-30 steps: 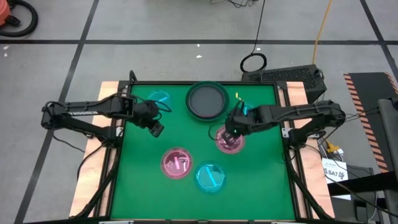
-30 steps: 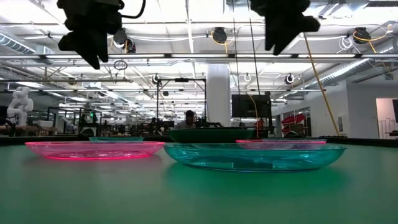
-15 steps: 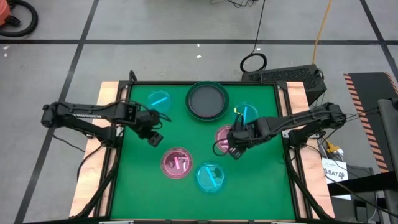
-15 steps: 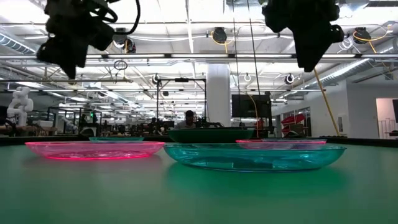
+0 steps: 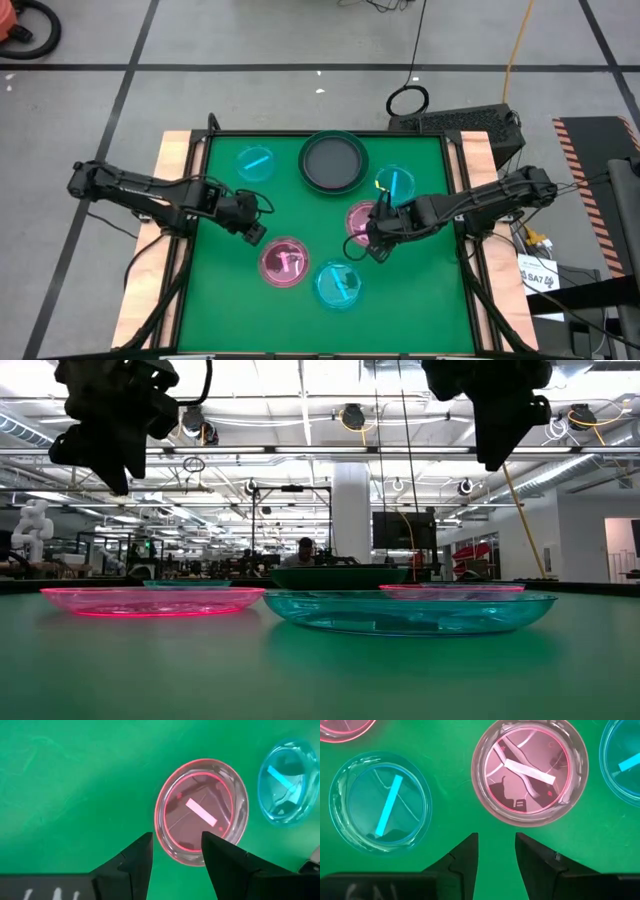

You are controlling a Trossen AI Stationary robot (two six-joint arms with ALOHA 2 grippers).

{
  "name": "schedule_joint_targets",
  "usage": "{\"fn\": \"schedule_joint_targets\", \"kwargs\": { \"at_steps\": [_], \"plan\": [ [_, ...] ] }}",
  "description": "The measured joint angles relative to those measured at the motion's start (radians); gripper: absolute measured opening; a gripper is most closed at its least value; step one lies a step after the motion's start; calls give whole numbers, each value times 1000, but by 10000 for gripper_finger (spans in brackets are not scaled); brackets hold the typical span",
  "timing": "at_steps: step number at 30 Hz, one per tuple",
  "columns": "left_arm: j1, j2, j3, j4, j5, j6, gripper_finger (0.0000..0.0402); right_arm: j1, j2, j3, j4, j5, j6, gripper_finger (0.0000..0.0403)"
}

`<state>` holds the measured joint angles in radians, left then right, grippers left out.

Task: Stack plastic plates
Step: Stack the left pink plate on top of the black plate

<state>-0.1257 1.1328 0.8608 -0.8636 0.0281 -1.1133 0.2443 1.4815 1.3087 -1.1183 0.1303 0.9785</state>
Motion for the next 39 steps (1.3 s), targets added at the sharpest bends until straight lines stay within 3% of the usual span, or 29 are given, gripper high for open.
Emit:
{"fn": "schedule_joint_targets", "kwargs": {
  "at_steps": [14, 20, 31, 39],
  "plan": [
    [28, 241, -1, 64, 172, 166, 174, 16, 0, 0, -1, 3, 15, 125],
    [24, 335, -1, 161, 194, 178, 174, 68, 0, 0, -4, 3, 58, 125],
    [74, 387, 0, 164, 175, 296, 174, 150, 0, 0, -35, 4, 134, 125],
    [92, 489, 0, 191, 233, 357, 175, 189, 0, 0, -36, 55, 194, 125]
  ]
}}
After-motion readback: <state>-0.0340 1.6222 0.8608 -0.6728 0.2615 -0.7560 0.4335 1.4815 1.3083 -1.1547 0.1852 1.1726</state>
